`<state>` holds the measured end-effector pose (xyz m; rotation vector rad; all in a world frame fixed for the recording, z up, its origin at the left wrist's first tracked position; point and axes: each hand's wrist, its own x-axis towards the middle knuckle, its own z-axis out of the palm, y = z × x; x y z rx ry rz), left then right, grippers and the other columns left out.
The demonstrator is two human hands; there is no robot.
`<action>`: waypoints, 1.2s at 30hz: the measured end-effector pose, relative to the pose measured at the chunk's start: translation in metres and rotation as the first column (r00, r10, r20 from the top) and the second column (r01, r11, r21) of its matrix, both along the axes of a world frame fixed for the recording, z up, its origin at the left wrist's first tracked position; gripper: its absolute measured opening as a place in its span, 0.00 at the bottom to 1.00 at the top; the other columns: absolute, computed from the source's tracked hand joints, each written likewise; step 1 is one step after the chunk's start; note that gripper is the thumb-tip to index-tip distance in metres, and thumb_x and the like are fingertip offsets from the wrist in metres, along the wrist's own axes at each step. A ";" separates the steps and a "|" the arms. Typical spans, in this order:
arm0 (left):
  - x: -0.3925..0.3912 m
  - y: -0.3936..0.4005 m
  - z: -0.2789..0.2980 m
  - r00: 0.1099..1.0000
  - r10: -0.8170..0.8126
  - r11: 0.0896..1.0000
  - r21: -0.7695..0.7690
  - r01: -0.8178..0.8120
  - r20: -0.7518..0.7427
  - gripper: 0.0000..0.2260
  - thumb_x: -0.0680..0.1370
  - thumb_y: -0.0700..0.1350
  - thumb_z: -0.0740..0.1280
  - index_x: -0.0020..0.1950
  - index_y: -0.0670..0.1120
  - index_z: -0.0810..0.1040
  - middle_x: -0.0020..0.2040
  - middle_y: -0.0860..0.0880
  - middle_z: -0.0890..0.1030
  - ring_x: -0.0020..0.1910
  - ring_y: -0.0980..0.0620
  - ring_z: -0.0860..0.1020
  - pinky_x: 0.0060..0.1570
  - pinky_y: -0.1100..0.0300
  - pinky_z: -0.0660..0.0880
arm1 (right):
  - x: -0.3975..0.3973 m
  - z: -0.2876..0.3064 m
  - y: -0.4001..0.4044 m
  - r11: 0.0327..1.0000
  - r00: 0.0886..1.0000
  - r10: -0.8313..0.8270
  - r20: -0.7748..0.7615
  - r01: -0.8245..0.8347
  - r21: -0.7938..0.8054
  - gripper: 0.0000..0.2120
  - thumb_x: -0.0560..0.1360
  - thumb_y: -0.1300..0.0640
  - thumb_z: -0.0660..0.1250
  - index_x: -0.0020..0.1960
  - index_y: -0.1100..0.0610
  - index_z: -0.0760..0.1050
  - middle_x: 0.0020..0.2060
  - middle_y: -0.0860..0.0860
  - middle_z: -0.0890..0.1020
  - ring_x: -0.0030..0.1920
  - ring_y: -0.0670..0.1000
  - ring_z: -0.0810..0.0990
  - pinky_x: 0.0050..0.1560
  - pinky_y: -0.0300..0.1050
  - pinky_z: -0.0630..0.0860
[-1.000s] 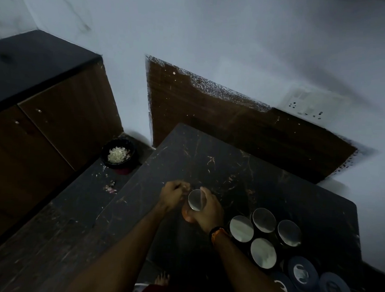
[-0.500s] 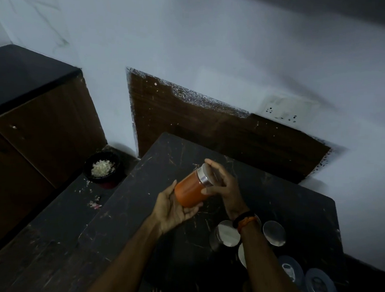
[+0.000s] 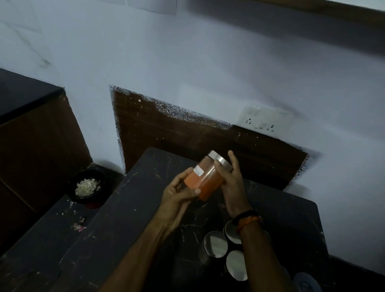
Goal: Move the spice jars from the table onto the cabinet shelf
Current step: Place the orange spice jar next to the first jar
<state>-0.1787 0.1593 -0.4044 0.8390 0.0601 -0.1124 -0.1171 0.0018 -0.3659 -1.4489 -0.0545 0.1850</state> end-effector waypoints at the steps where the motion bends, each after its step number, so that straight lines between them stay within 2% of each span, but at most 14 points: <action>1: 0.000 -0.003 0.004 0.999 0.028 0.997 0.075 -0.029 0.020 0.34 0.65 0.38 0.79 0.70 0.51 0.76 0.71 0.44 0.71 0.68 0.40 0.75 0.60 0.43 0.79 | 0.002 0.001 0.000 0.999 0.999 -0.036 -0.003 0.036 -0.033 0.44 0.68 0.40 0.73 0.77 0.35 0.54 0.74 0.57 0.66 0.63 0.57 0.77 0.63 0.62 0.76; 3: 0.000 -0.011 0.011 0.997 0.063 0.981 0.179 -0.072 0.053 0.36 0.62 0.41 0.81 0.68 0.52 0.76 0.70 0.46 0.73 0.66 0.43 0.76 0.57 0.44 0.80 | 0.004 0.003 -0.002 0.994 0.996 -0.087 0.005 0.087 -0.061 0.46 0.66 0.38 0.75 0.77 0.35 0.54 0.73 0.57 0.66 0.61 0.57 0.78 0.59 0.61 0.79; 5: 0.000 -0.016 0.017 0.994 0.077 0.974 0.209 -0.091 0.073 0.36 0.61 0.44 0.82 0.68 0.53 0.76 0.69 0.47 0.73 0.66 0.43 0.76 0.57 0.43 0.80 | 0.006 0.007 -0.007 0.996 0.996 -0.090 0.008 0.090 -0.024 0.45 0.65 0.38 0.76 0.76 0.35 0.57 0.72 0.55 0.67 0.61 0.57 0.79 0.56 0.57 0.81; 9: 0.005 -0.017 0.028 0.998 -0.018 0.998 0.065 0.014 0.061 0.35 0.66 0.49 0.81 0.71 0.49 0.74 0.70 0.44 0.75 0.66 0.43 0.78 0.62 0.44 0.78 | 0.009 0.019 -0.017 0.991 0.998 -0.068 0.016 0.065 0.114 0.40 0.68 0.43 0.75 0.75 0.38 0.61 0.70 0.53 0.70 0.62 0.56 0.79 0.53 0.52 0.81; 13: 0.010 -0.022 0.033 0.983 -0.169 0.985 -0.020 0.171 0.063 0.37 0.67 0.45 0.81 0.75 0.50 0.71 0.71 0.41 0.74 0.67 0.39 0.77 0.65 0.40 0.75 | 0.008 0.031 -0.020 0.979 0.998 -0.027 0.054 0.015 0.202 0.30 0.73 0.46 0.70 0.74 0.42 0.66 0.70 0.55 0.72 0.62 0.58 0.80 0.53 0.53 0.81; 16: 0.014 -0.027 0.035 0.979 -0.185 0.982 -0.019 0.188 0.087 0.36 0.68 0.44 0.80 0.74 0.53 0.72 0.72 0.40 0.72 0.67 0.38 0.77 0.62 0.42 0.76 | 0.007 0.038 -0.021 0.973 0.997 -0.023 0.069 0.007 0.232 0.28 0.74 0.47 0.68 0.73 0.45 0.68 0.69 0.56 0.74 0.62 0.59 0.80 0.52 0.52 0.81; 20: 0.022 -0.032 0.051 0.979 -0.146 0.989 0.038 0.142 0.141 0.39 0.65 0.46 0.82 0.74 0.53 0.71 0.67 0.43 0.79 0.67 0.38 0.77 0.61 0.42 0.77 | 0.015 0.059 -0.026 0.983 0.993 -0.012 0.118 -0.010 0.184 0.27 0.75 0.47 0.68 0.73 0.45 0.68 0.69 0.55 0.73 0.62 0.57 0.80 0.51 0.48 0.81; 23: 0.033 -0.035 0.076 0.971 -0.121 0.992 0.058 0.112 0.207 0.41 0.65 0.45 0.82 0.75 0.51 0.69 0.68 0.41 0.78 0.68 0.38 0.76 0.64 0.40 0.75 | 0.026 0.088 -0.029 0.992 0.984 -0.006 0.181 -0.017 0.125 0.29 0.75 0.45 0.69 0.74 0.45 0.67 0.69 0.54 0.73 0.62 0.55 0.81 0.51 0.47 0.81; 28: 0.064 -0.037 0.130 0.940 -0.111 0.992 0.087 0.088 0.323 0.32 0.72 0.36 0.74 0.74 0.50 0.70 0.68 0.40 0.77 0.68 0.38 0.76 0.64 0.40 0.76 | 0.045 0.149 -0.031 0.994 0.954 -0.022 0.299 -0.012 0.113 0.27 0.77 0.45 0.67 0.74 0.48 0.67 0.69 0.54 0.74 0.62 0.56 0.80 0.53 0.50 0.81; 31: 0.082 -0.037 0.165 0.917 -0.130 0.988 0.124 0.089 0.377 0.31 0.74 0.34 0.71 0.75 0.49 0.69 0.67 0.37 0.77 0.67 0.36 0.77 0.64 0.38 0.75 | 0.053 0.191 -0.031 0.999 0.924 -0.011 0.382 -0.005 0.041 0.29 0.75 0.43 0.67 0.74 0.47 0.66 0.68 0.52 0.75 0.61 0.55 0.81 0.53 0.50 0.82; 33: 0.093 -0.035 0.190 0.901 -0.141 0.984 0.160 0.082 0.409 0.32 0.73 0.34 0.72 0.74 0.50 0.69 0.68 0.37 0.76 0.67 0.35 0.76 0.63 0.36 0.75 | 0.057 0.218 -0.034 1.000 0.895 -0.014 0.446 0.021 -0.011 0.29 0.76 0.42 0.67 0.74 0.47 0.66 0.68 0.50 0.75 0.62 0.53 0.80 0.57 0.52 0.81; 36: 0.108 -0.031 0.227 0.868 -0.152 0.978 0.201 0.061 0.472 0.32 0.72 0.35 0.73 0.74 0.51 0.69 0.68 0.36 0.76 0.66 0.35 0.77 0.62 0.39 0.77 | 0.063 0.258 -0.038 0.997 0.851 -0.005 0.525 0.045 -0.064 0.30 0.76 0.42 0.69 0.75 0.48 0.65 0.67 0.49 0.76 0.62 0.51 0.80 0.63 0.55 0.79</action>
